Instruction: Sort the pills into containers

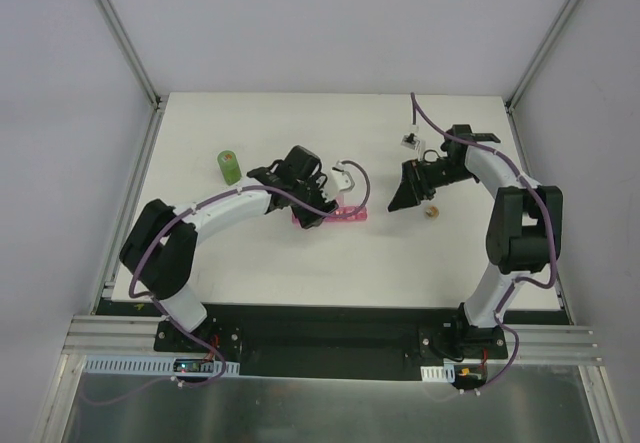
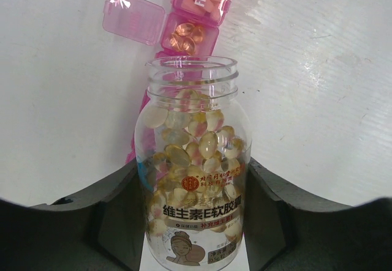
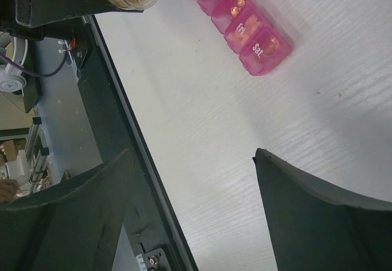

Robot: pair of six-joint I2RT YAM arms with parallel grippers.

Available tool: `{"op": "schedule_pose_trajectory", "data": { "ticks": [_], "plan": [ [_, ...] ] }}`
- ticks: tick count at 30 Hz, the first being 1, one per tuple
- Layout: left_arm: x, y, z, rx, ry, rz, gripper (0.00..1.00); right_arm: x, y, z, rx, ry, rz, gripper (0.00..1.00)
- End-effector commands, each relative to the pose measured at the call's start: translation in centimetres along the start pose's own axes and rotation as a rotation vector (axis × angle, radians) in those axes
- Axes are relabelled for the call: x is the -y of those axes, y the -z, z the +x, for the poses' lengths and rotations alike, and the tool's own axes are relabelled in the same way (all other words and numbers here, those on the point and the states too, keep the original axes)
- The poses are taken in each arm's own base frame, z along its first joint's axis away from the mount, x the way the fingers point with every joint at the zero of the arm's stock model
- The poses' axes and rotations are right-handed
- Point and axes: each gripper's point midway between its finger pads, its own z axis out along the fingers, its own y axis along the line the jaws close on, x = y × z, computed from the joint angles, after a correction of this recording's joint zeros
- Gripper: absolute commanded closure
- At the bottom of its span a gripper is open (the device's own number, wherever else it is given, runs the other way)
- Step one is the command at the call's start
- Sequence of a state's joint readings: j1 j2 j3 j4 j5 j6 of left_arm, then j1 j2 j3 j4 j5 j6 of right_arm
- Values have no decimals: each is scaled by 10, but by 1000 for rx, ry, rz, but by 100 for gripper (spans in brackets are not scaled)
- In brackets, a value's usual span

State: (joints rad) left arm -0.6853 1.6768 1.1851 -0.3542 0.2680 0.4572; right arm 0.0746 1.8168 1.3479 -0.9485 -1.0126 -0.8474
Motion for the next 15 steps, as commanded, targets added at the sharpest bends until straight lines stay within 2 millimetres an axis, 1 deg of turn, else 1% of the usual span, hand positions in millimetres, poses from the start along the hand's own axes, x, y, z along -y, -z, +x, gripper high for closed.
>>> {"op": "schedule_pose_trajectory", "data": {
  "ticks": [1,3,4,5,6,7,8,9,10,11,12,13,14,15],
  "plan": [
    [-1,16,-30,192,-6,-36,100,-27,12,-14,54,117,-21,17],
    [5,21,-28,237,-3,-37,100,-30,14,-15,61,138,-18,17],
    [4,24,-36,283,-12,-50,100,-31,14,-15,61,145,-18,17],
    [9,28,-34,307,-10,-43,100,-32,15,-16,65,156,-15,18],
    [10,30,-35,329,-10,-47,100,-34,15,-16,65,162,-14,18],
    [9,34,-44,384,-23,-59,100,-35,16,-16,67,171,-12,18],
    [14,37,-41,403,-15,-55,100,-37,17,-17,68,191,-8,18],
    [17,40,-45,439,-19,-49,100,-38,18,-17,68,201,-4,18],
    [22,37,-35,445,-12,-41,100,-40,20,-18,71,212,2,17],
    [21,49,-51,533,-24,-58,100,-42,23,-19,72,229,15,17],
    [24,52,-54,569,-24,-52,100,-43,25,-20,70,248,26,17],
    [29,50,-46,580,-16,-44,100,-43,27,-21,72,261,40,17],
    [29,63,-60,659,-21,-58,100,-45,31,-23,69,287,68,17],
    [30,67,-61,687,-17,-60,100,-45,34,-25,71,305,86,17]
  ]
}}
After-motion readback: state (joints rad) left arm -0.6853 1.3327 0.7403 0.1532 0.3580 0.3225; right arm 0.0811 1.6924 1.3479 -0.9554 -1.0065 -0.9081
